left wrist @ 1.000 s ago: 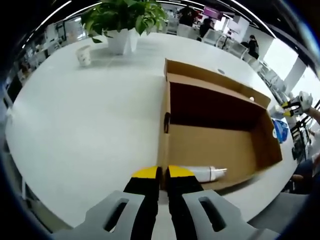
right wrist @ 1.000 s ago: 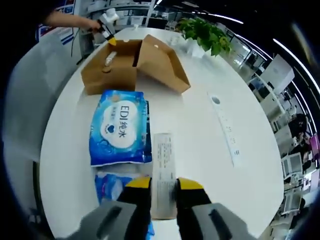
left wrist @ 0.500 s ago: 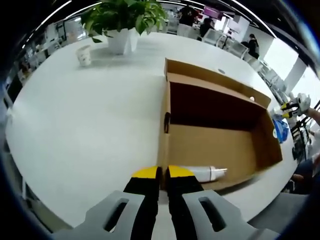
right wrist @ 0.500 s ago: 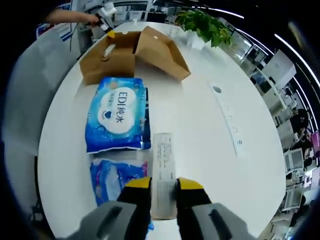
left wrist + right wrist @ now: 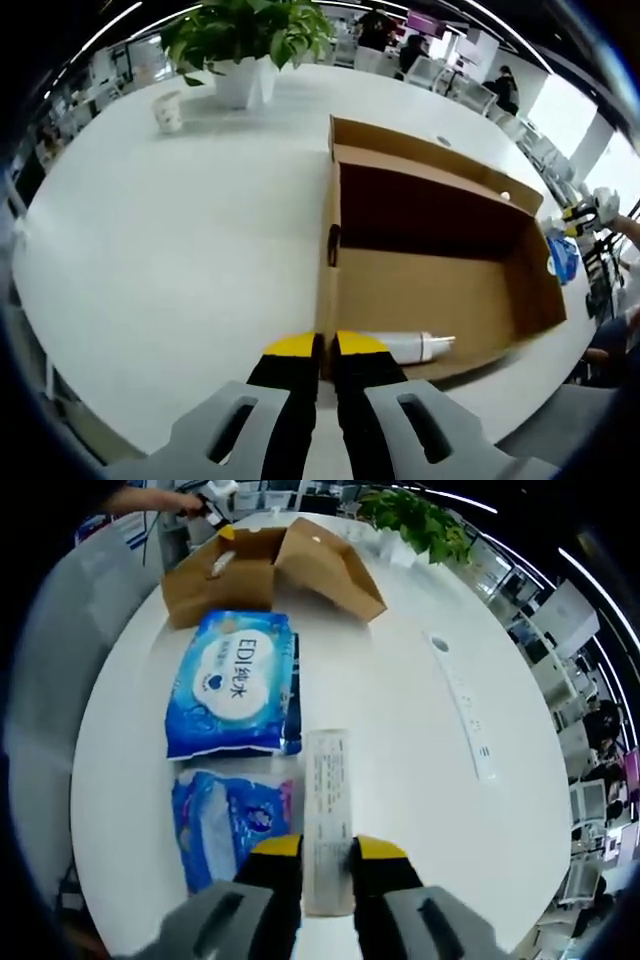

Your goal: Operate the shoe box by opening the lid, removing the specified soft item, and placing it in the target area until the item is outside and the box remains undamaged.

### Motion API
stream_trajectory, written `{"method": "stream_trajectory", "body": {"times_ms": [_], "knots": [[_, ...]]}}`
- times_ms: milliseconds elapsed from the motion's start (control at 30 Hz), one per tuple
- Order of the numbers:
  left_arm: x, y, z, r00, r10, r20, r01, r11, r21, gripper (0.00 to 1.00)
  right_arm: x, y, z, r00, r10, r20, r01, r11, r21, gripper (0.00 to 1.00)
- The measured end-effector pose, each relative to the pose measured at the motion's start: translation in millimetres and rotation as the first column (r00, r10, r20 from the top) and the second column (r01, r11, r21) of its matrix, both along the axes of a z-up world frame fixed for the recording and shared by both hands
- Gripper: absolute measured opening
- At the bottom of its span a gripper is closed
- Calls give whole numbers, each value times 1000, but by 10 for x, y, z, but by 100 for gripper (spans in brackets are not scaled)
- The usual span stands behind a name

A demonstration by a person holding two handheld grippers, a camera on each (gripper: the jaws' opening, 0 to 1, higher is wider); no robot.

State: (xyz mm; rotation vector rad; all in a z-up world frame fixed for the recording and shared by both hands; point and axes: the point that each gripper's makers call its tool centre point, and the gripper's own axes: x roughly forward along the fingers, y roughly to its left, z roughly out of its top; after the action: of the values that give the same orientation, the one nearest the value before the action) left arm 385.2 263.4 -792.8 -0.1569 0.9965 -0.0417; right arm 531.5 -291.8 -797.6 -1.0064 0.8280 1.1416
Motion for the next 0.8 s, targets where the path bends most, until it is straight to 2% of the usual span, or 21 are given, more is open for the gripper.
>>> {"method": "stream_trajectory", "body": {"times_ms": [200, 800], "knots": [[2, -6, 1, 1000, 0, 0, 0, 1000, -1, 2, 4, -118, -48, 1000, -3, -4, 3, 1000, -31, 15], [3, -18, 9, 1000, 0, -1, 0, 1000, 2, 2, -37, -191, -89, 999, 28, -21, -30, 997, -64, 15]]}}
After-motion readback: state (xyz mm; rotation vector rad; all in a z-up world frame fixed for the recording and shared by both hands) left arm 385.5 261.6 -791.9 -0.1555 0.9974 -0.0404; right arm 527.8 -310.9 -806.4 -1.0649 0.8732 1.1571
